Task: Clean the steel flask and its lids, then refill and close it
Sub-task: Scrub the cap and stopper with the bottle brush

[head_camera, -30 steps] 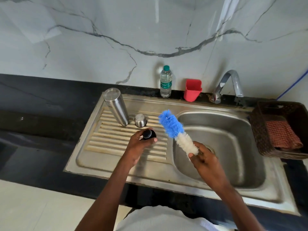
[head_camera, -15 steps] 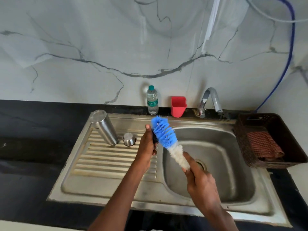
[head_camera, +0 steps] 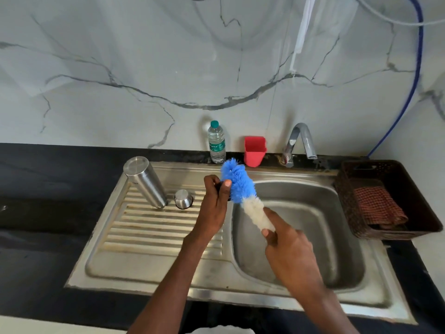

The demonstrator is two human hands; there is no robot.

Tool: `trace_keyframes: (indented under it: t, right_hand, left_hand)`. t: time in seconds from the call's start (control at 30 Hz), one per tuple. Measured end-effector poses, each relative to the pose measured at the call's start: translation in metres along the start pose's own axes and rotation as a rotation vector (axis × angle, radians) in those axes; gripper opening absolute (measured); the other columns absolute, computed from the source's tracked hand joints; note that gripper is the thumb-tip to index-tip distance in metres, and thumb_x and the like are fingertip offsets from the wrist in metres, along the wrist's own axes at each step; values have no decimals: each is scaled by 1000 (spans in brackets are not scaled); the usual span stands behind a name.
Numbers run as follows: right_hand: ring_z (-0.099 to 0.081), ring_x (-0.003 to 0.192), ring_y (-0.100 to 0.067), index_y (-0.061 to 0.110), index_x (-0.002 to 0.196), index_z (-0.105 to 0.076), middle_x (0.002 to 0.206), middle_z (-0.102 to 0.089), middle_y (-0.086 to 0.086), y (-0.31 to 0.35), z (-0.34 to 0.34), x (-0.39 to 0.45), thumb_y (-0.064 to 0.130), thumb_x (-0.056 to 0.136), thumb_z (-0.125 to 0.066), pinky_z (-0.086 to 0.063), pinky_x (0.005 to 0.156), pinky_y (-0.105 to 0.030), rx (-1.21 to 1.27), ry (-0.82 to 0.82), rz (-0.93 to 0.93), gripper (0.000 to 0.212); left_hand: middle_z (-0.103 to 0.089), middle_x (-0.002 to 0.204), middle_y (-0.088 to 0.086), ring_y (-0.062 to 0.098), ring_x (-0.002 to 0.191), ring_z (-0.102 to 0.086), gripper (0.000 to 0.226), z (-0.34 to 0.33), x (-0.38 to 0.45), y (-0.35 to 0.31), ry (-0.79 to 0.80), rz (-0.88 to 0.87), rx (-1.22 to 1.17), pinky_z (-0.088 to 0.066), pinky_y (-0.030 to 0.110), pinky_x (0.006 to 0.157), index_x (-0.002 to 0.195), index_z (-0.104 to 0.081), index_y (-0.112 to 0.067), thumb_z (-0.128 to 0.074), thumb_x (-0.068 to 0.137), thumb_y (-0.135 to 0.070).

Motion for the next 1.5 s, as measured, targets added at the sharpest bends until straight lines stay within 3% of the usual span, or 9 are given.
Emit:
trace_keyframes:
  t: [0.17, 0.4, 0.47, 0.53, 0.73, 0.93, 1.17, 1.33, 1.5]
  right_hand:
    - [-67, 95, -13, 54, 140, -52, 121, -71, 6, -21, 16, 32, 34, 98, -58, -54, 85, -36, 41, 157, -57, 47]
    - [-66, 79, -14, 42, 126, -64, 92, -72, 9, -23, 22, 46, 31, 97, -57, -55, 72, -32, 25, 202, -28, 32]
    - [-49, 47, -10, 39, 116, -67, 61, -58, 7, -43, 13, 54, 26, 102, -59, -36, 45, -20, 269, 370, -199, 21]
    - [-27, 37, -6, 27, 109, -63, 52, -37, 3, -56, 4, 50, 23, 107, -54, -16, 43, -12, 513, 569, -351, 10]
    - [-21, 34, -1, 20, 92, -52, 56, -25, 4, -55, -44, 21, 15, 103, -48, -17, 36, -6, 1124, 854, -486, 13]
    - [-27, 37, -1, 15, 95, -51, 60, -31, 4, -15, -77, -11, 14, 99, -58, -23, 29, -12, 1546, 910, -449, 8]
    - [-31, 35, -3, 9, 82, -64, 59, -32, 3, -13, -82, -14, 7, 73, -89, -24, 27, -14, 1623, 960, -509, 27]
    - [-29, 34, -2, 9, 78, -60, 57, -32, 3, -17, -79, -19, 14, 98, -59, -17, 30, -13, 1536, 890, -527, 21]
    - [-31, 34, -2, 8, 71, -67, 56, -34, 3, -20, -81, -21, 12, 98, -60, -20, 29, -14, 1556, 931, -571, 28]
  left_hand:
    - [-58, 110, 1, 7, 93, -64, 33, 20, 1, 3, 57, -122, 76, -57, 33, 86, 126, -42, -8, -52, 109, -34]
    - [-61, 121, -1, 21, 110, -61, 30, 8, -9, -1, 127, -187, 146, -52, 52, 98, 124, -55, -23, -60, 94, -22]
    - [-64, 123, -4, 20, 112, -62, 31, 13, -9, 4, 113, -153, 62, -53, 50, 100, 122, -60, -24, -61, 92, -16]
    - [-67, 123, -5, 15, 113, -63, 33, 21, -9, 6, 55, -98, -77, -54, 41, 98, 121, -63, -19, -62, 91, -5]
    - [-72, 117, 0, 14, 113, -64, 35, 26, -12, 18, -234, 102, -519, -52, 27, 95, 119, -67, -22, -71, 86, -11]
    - [-67, 130, 0, 17, 123, -62, 47, 32, -9, -14, -245, -201, -56, -47, 23, 101, 131, -63, -14, -78, 88, -2]
    - [-62, 130, 3, 26, 126, -61, 67, 30, -11, -17, -74, -317, 101, -50, 50, 111, 130, -72, -11, -77, 70, 17]
    - [-63, 130, -1, 19, 122, -63, 66, 45, -1, -4, -60, -252, 201, -53, 47, 109, 131, -73, -14, -77, 72, 17]
    - [-63, 131, 1, 9, 124, -61, 65, 32, -13, -11, 6, -324, 281, -53, 29, 107, 129, -74, -12, -75, 72, 21]
Point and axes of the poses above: each hand's wrist, its own x-axis towards the middle knuckle, its own z-axis out of the back of the hand, y = z × x, the point moved 9 cm from there along x, towards the middle knuckle
